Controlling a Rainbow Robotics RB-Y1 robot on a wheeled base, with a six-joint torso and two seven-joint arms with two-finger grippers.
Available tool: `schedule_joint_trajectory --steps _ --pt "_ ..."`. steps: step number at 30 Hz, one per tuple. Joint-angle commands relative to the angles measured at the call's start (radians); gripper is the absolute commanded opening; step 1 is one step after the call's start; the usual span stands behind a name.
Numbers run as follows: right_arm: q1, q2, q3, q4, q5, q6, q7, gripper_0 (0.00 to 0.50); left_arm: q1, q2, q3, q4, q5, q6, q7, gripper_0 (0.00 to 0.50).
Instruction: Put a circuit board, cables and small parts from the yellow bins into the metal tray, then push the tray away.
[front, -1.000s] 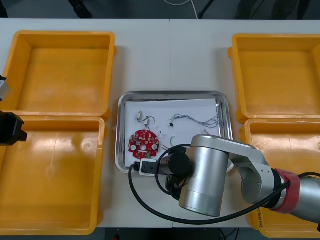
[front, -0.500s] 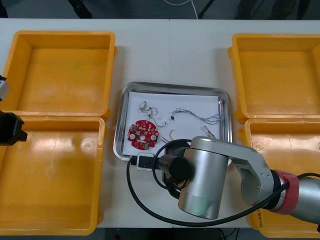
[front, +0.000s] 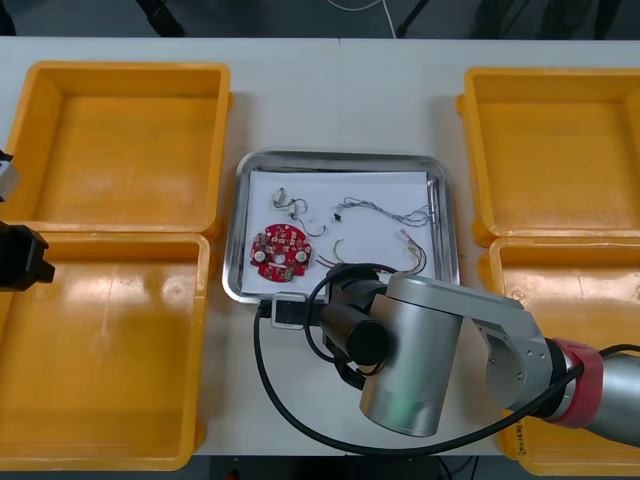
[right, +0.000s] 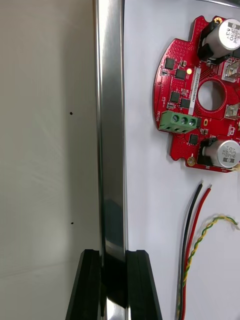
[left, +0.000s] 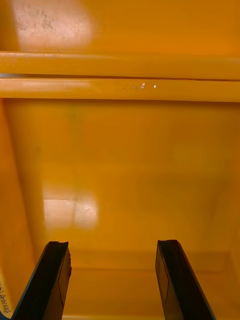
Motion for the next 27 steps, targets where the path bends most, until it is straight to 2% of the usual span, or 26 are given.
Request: schedule_joint_trajectory --steps 1,8,16,27 --pt "0.005 -0.047 0.003 -0.017 0.012 -0.036 0.028 0.0 0.011 0.032 0.029 -0.023 0.006 0.006 0.05 0.5" --pt "-0.009 -0.054 -0.017 -0.004 0.013 -0.042 0.036 0.0 0.011 0.032 0.029 -0.023 0.006 0.006 0.05 0.5" --pt "-0.047 -0.045 -0.045 0.069 0.012 -0.1 0.048 0.0 0.011 0.032 0.029 -0.023 0.006 0.006 0.05 0.5" --pt "-0.111 -0.051 -0.057 0.092 0.012 -0.103 0.054 0.0 0.011 0.032 0.029 -0.023 0.006 0.006 0.05 0.5"
